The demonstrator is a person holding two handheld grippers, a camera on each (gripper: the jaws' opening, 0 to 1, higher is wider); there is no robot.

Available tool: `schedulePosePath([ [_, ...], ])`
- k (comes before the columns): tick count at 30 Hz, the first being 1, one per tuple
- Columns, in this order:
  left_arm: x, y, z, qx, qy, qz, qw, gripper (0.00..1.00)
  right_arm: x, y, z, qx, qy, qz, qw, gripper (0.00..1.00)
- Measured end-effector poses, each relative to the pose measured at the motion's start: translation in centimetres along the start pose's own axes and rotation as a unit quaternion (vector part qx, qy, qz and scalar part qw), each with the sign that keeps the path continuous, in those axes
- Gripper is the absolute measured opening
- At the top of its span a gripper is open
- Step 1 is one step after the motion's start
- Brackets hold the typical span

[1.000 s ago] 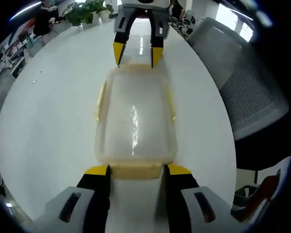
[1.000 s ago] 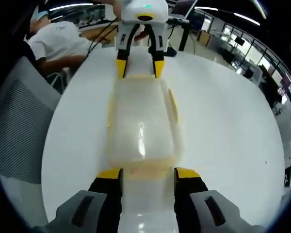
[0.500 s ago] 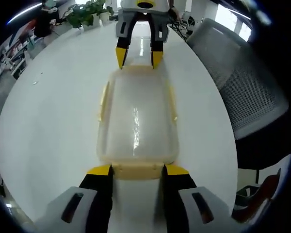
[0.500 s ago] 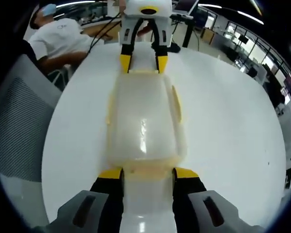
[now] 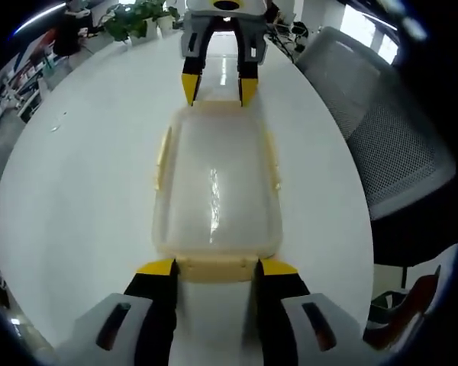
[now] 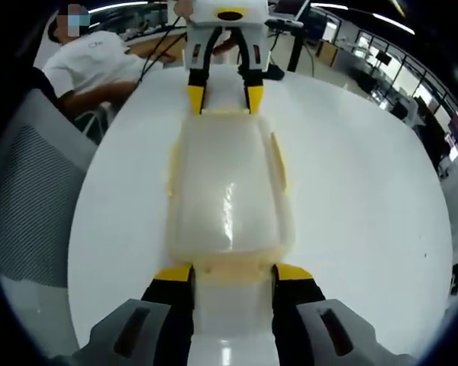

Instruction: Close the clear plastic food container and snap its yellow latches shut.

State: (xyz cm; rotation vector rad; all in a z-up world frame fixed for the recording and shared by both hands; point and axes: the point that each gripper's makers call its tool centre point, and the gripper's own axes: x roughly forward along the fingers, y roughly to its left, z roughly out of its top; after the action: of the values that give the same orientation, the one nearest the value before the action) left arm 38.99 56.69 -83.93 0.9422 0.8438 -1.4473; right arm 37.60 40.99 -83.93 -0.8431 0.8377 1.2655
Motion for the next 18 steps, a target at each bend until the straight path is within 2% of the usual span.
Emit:
schedulePosePath([
  [7,-0.04,0.00,-0.04,0.002,-0.002,-0.001,1.0000,0.40,0.13,-0.02,0.12,-0.004,0.011,0.006,0.9999,0.40],
  [18,-0.14,-0.04,-0.12,0.004,-0.011,0.000,0.9999,0.39,0.09,0.02,0.10,0.000,0.002,0.010,0.9999,0.38],
])
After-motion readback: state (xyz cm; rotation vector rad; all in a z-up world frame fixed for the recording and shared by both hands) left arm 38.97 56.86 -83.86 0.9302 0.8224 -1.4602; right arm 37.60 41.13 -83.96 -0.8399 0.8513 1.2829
